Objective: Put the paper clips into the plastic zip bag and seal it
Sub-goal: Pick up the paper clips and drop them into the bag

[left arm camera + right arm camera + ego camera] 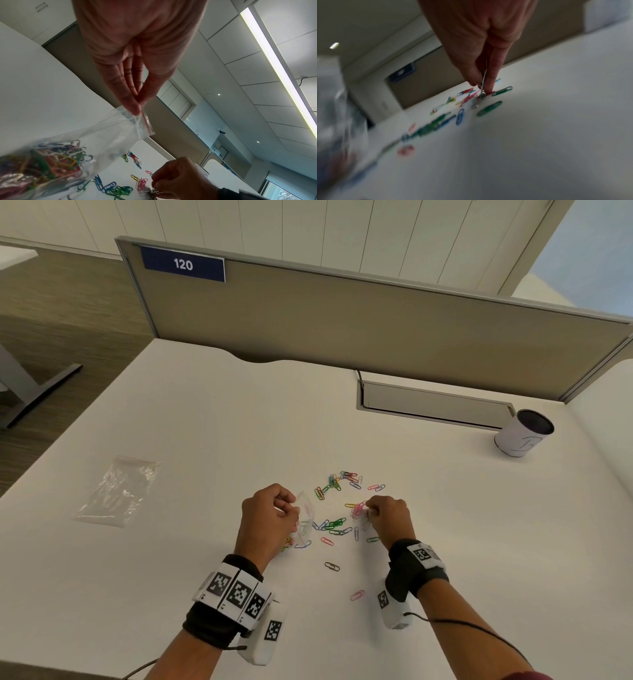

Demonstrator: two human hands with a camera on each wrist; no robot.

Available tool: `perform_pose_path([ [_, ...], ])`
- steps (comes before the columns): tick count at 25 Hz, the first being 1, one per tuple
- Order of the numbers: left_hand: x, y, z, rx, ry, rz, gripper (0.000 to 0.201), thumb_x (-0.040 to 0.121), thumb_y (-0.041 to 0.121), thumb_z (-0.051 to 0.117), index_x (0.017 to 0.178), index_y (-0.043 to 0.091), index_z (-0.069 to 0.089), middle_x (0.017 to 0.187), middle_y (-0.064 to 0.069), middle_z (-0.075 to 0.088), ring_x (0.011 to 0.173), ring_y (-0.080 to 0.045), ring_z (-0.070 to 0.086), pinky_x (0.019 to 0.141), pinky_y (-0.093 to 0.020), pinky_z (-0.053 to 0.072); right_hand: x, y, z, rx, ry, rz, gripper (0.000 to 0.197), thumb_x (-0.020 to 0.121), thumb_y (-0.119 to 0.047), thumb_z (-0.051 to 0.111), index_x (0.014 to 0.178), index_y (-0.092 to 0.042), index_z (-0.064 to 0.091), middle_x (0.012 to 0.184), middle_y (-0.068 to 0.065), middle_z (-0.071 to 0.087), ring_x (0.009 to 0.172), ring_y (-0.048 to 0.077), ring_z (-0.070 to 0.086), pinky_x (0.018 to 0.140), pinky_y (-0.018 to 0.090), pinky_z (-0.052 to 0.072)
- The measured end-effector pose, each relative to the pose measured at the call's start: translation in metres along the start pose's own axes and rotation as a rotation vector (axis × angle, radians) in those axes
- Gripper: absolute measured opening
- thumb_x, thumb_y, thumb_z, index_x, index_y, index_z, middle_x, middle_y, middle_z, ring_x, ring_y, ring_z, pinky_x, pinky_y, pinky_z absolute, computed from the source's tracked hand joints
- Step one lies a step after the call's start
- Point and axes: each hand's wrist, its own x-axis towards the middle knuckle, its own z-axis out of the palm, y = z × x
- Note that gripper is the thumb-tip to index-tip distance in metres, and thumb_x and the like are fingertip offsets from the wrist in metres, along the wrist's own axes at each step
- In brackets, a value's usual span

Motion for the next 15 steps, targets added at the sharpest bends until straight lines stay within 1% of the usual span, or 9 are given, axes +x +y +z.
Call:
perform_pose_path([
  [1, 0.0, 0.0, 0.0, -0.004, 0.001, -0.001, 0.007, 0.082, 0.003, 0.068, 0.086, 0.006, 0.064, 0.077, -0.012, 0.069, 0.057, -0.02, 0.072, 0.062, -0.039, 0.063, 0.001, 0.004, -0.003, 0.142, 0.034, 0.081, 0.021, 0.085, -0.001, 0.055, 0.095, -0.006, 0.073, 0.095, 0.014, 0.074, 0.084, 0.028, 0.068, 0.079, 0.025, 0.052],
  [2, 0.0, -0.001, 0.0, -0.007, 0.002, -0.002, 0.007, 0.082, 0.003, 0.068, 0.085, 0.006, 0.064, 0.077, -0.012, 0.069, 0.057, -0.02, 0.072, 0.062, -0.039, 0.063, 0.001, 0.008, -0.006, 0.307, 0.054, 0.162, 0.018, 0.084, 0.0, 0.059, 0.093, -0.005, 0.073, 0.092, 0.015, 0.075, 0.081, 0.027, 0.069, 0.081, 0.026, 0.054],
  [4, -0.001, -0.002, 0.001, -0.01, 0.005, -0.004, 0.007, 0.082, 0.003, 0.068, 0.085, 0.007, 0.064, 0.077, -0.012, 0.069, 0.056, -0.02, 0.072, 0.063, -0.039, 0.063, -0.004, 0.008, -0.014, 0.663, 0.048, 0.284, 0.013, 0.08, 0.003, 0.066, 0.091, -0.002, 0.071, 0.088, 0.018, 0.074, 0.082, 0.031, 0.071, 0.081, 0.034, 0.059],
  [5, -0.001, -0.002, 0.001, -0.012, 0.006, -0.005, 0.007, 0.081, 0.003, 0.068, 0.084, 0.007, 0.064, 0.076, -0.011, 0.069, 0.056, -0.02, 0.072, 0.063, -0.04, 0.063, -0.008, 0.003, -0.02, 0.822, 0.019, 0.309, 0.013, 0.079, 0.005, 0.068, 0.092, 0.002, 0.069, 0.087, 0.021, 0.073, 0.084, 0.035, 0.071, 0.076, 0.034, 0.061],
  [6, -0.001, -0.002, 0.001, -0.015, 0.006, -0.006, 0.007, 0.081, 0.003, 0.069, 0.084, 0.007, 0.064, 0.076, -0.011, 0.069, 0.056, -0.019, 0.072, 0.063, -0.04, 0.063, -0.013, -0.006, -0.028, 0.946, -0.016, 0.308, 0.016, 0.078, 0.006, 0.069, 0.093, 0.007, 0.066, 0.087, 0.024, 0.072, 0.084, 0.037, 0.071, 0.072, 0.03, 0.061],
  [8, -0.001, -0.003, 0.003, -0.017, 0.003, -0.006, 0.007, 0.082, 0.003, 0.069, 0.085, 0.007, 0.064, 0.077, -0.011, 0.068, 0.058, -0.019, 0.073, 0.063, -0.04, 0.063, -0.021, -0.029, -0.044, 1.092, -0.088, 0.264, 0.024, 0.078, 0.007, 0.07, 0.097, 0.012, 0.059, 0.09, 0.03, 0.071, 0.084, 0.037, 0.072, 0.069, 0.027, 0.061],
  [11, -0.002, -0.001, 0.004, -0.023, -0.003, -0.006, 0.007, 0.082, 0.003, 0.069, 0.086, 0.006, 0.064, 0.078, -0.012, 0.068, 0.061, -0.02, 0.073, 0.063, -0.039, 0.063, -0.028, -0.069, -0.06, 1.122, -0.248, 0.127, 0.026, 0.078, 0.005, 0.071, 0.098, 0.006, 0.054, 0.091, 0.03, 0.072, 0.083, 0.035, 0.073, 0.073, 0.032, 0.061],
  [13, -0.003, 0.001, 0.004, -0.023, -0.003, -0.013, 0.008, 0.082, 0.004, 0.07, 0.087, 0.006, 0.064, 0.079, -0.012, 0.068, 0.061, -0.02, 0.072, 0.063, -0.038, 0.063, -0.032, -0.094, -0.06, 0.964, -0.351, 0.014, 0.025, 0.08, 0.002, 0.071, 0.096, 0.002, 0.052, 0.09, 0.027, 0.073, 0.082, 0.032, 0.074, 0.076, 0.035, 0.061],
  [15, -0.004, 0.002, 0.003, -0.005, -0.002, -0.012, 0.009, 0.082, 0.005, 0.07, 0.09, 0.007, 0.065, 0.08, -0.011, 0.069, 0.062, -0.021, 0.073, 0.064, -0.038, 0.063, -0.034, -0.113, -0.052, 0.733, -0.393, -0.08, 0.024, 0.081, -0.002, 0.07, 0.094, -0.004, 0.05, 0.09, 0.023, 0.074, 0.079, 0.029, 0.074, 0.076, 0.035, 0.061],
])
